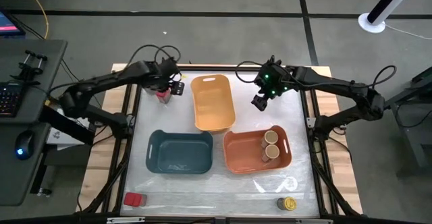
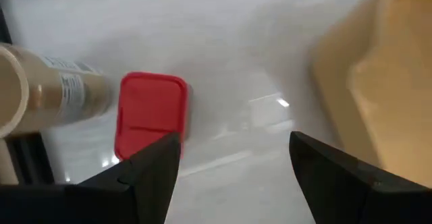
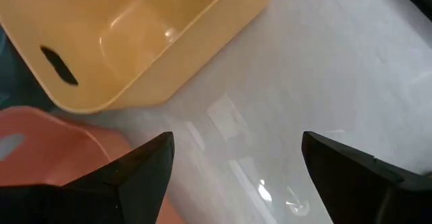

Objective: Sort spices by type
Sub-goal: Put the top red seasoning can into the yellow bin

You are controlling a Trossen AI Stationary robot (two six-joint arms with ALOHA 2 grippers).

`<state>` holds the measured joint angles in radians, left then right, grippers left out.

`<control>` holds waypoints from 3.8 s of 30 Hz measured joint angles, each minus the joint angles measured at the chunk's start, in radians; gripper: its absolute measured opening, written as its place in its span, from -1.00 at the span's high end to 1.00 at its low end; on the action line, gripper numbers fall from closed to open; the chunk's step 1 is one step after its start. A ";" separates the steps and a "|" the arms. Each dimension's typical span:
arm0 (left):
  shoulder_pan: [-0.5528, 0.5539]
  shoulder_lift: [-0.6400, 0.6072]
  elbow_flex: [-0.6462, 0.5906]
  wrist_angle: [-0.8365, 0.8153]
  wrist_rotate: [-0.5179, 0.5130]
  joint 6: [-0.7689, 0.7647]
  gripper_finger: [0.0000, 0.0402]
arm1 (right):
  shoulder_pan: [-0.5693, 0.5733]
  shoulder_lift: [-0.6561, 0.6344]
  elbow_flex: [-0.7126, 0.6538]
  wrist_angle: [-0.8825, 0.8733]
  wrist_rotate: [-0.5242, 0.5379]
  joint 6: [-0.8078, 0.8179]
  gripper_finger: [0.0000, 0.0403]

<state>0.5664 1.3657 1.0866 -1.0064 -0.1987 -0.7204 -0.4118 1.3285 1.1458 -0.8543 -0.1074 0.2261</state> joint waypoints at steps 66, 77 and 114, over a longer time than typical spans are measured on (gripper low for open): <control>0.119 0.196 -0.043 0.007 -0.016 0.058 -0.07 | -0.021 0.001 0.001 0.070 0.030 0.104 -0.58; 0.091 0.185 -0.039 0.026 0.015 0.077 0.00 | -0.021 0.001 0.001 0.070 0.030 0.102 -0.58; -0.265 0.395 0.412 0.080 -0.023 -0.075 0.04 | -0.021 0.001 0.001 0.069 0.038 0.114 -0.58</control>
<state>0.3014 1.7604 1.4982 -0.9265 -0.2222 -0.7954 -0.4324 1.3293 1.1469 -0.7849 -0.0696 0.3397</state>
